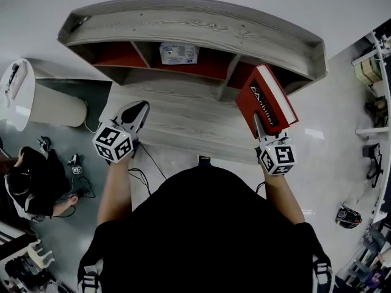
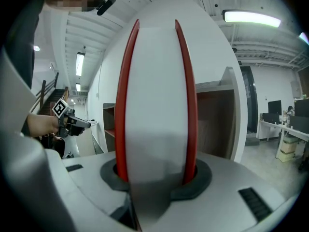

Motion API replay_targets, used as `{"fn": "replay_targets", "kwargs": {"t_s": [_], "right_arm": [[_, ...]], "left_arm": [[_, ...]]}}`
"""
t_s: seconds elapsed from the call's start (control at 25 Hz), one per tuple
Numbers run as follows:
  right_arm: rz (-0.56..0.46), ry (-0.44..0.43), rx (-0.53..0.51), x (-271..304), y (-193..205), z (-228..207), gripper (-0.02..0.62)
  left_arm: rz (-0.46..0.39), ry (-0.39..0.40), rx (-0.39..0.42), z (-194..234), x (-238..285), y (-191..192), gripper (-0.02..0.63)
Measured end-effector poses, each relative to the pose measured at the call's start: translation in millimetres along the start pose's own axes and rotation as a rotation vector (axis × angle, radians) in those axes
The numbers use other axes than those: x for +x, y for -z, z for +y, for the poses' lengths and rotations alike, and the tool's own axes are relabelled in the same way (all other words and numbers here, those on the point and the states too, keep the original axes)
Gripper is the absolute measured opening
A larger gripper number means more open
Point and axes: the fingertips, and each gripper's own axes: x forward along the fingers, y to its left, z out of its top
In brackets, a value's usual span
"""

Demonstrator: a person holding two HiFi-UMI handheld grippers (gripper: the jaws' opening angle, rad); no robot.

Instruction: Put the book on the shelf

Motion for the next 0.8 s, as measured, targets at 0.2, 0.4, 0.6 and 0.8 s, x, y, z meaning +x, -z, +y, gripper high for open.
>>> {"fn": "replay_targets", "kwargs": {"t_s": [0.2, 0.4, 0.6, 0.8], "right_arm": [[-0.004, -0.038, 0.001, 6, 0, -5, 0.172], [-0.013, -0.056, 0.003, 6, -1, -11, 0.172], [-0.021, -0.056, -0.007, 8, -1, -11, 0.172], [-0.021, -0.026, -0.002, 6, 2, -9, 0.172]], "left_arm": [[-0.007, -0.023, 0.01, -3, 8, -10, 0.023], [-0.022, -0.023, 0.013, -9, 14, -18, 0.023], [-0.038, 0.01, 0.018, -16, 21, -18, 0.025], [-0.065, 0.033, 0.028, -17, 28, -22, 0.024]]}}
